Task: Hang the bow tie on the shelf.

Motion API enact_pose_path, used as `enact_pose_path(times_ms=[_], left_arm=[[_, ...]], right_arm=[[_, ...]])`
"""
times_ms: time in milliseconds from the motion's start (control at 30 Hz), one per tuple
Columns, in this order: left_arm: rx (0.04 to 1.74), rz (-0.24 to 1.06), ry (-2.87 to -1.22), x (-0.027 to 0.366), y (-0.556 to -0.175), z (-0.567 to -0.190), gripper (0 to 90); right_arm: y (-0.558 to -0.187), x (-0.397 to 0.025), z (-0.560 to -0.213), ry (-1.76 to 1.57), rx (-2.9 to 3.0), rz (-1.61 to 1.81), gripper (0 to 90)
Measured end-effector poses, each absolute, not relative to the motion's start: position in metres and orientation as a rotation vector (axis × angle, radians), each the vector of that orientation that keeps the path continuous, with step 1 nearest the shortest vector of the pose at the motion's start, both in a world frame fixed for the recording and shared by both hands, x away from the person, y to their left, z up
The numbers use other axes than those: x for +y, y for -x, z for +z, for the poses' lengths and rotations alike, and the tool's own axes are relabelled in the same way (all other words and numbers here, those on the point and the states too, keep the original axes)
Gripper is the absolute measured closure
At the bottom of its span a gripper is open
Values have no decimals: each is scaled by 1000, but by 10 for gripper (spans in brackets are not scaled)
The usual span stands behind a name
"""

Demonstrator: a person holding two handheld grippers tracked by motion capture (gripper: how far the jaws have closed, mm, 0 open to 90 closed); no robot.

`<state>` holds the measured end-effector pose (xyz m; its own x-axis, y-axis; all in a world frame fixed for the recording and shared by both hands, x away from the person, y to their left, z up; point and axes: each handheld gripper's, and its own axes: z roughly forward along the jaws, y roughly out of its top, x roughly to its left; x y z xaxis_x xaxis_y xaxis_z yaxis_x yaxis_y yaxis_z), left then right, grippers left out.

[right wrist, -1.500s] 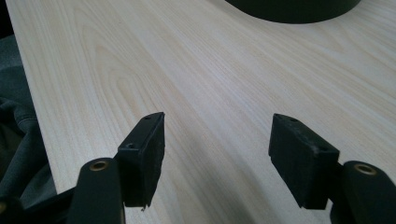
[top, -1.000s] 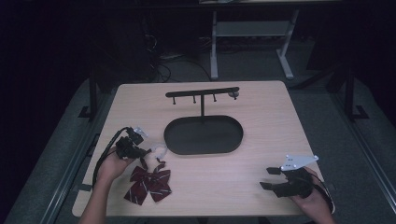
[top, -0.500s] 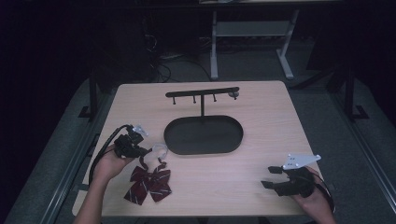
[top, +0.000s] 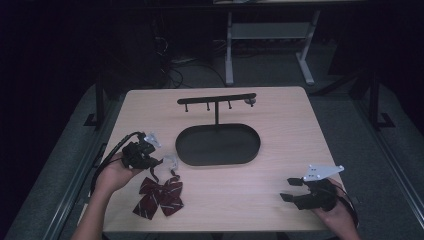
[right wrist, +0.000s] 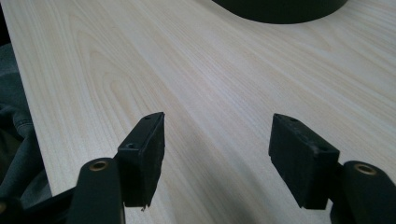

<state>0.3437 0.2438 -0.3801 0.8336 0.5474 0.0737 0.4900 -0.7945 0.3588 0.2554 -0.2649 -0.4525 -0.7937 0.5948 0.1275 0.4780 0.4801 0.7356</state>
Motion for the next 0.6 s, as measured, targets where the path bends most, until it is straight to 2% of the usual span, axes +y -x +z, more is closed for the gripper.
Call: enact_pose_path(times_ms=[600], left_arm=[[656, 241, -2713, 238, -326, -350, 896]], right_arm=[[-255, -265, -452, -938, 2575, 1205, 356]])
